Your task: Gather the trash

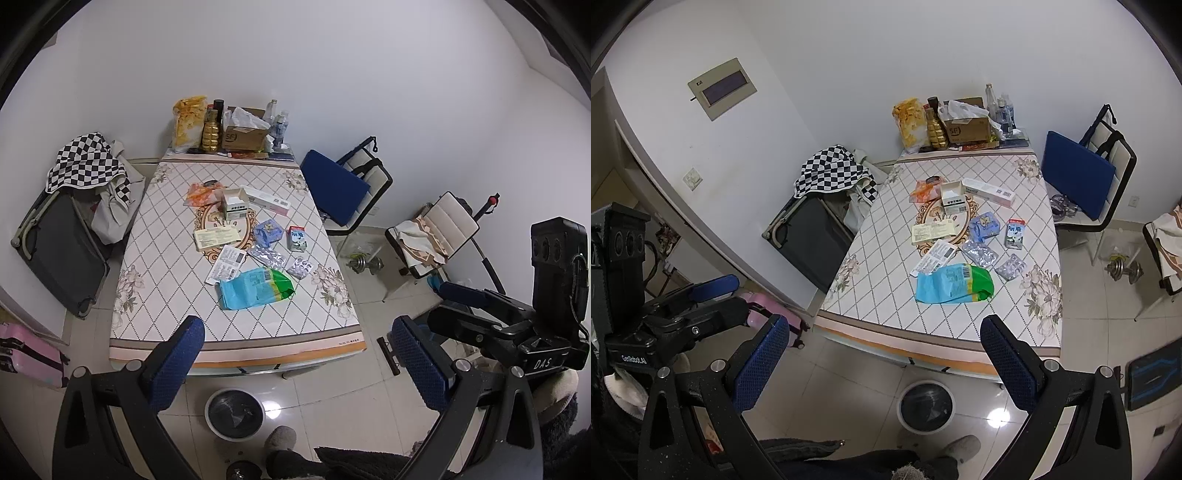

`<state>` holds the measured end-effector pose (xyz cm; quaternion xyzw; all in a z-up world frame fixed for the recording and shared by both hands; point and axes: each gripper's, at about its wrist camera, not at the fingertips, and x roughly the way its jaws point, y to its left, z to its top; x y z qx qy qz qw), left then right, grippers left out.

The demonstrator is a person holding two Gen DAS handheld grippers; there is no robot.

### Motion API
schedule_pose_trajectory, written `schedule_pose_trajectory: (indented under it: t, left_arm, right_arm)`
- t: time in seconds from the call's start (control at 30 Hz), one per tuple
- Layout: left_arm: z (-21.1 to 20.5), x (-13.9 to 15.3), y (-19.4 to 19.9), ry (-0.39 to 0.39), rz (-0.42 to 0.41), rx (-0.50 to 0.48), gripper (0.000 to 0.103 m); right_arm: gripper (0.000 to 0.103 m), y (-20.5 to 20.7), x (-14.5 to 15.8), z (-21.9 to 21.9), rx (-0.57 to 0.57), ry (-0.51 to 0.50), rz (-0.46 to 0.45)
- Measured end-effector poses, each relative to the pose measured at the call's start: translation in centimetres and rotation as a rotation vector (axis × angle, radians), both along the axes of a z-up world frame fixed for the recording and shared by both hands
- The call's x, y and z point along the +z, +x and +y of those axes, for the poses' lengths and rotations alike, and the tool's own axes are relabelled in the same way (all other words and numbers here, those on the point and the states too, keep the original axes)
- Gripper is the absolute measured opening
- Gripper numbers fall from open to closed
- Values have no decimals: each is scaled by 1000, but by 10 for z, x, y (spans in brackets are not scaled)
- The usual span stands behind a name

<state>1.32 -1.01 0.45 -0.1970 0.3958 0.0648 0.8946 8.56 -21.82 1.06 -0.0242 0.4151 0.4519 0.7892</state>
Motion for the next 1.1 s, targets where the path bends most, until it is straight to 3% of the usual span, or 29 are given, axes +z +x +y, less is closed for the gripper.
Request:
schedule_pose_trajectory:
  t: [1.1]
  left_arm:
    - [1,-3,-4,-2,-2,-2,103]
  right_arm:
    - [103,-2,5,-10,-1,5,0]
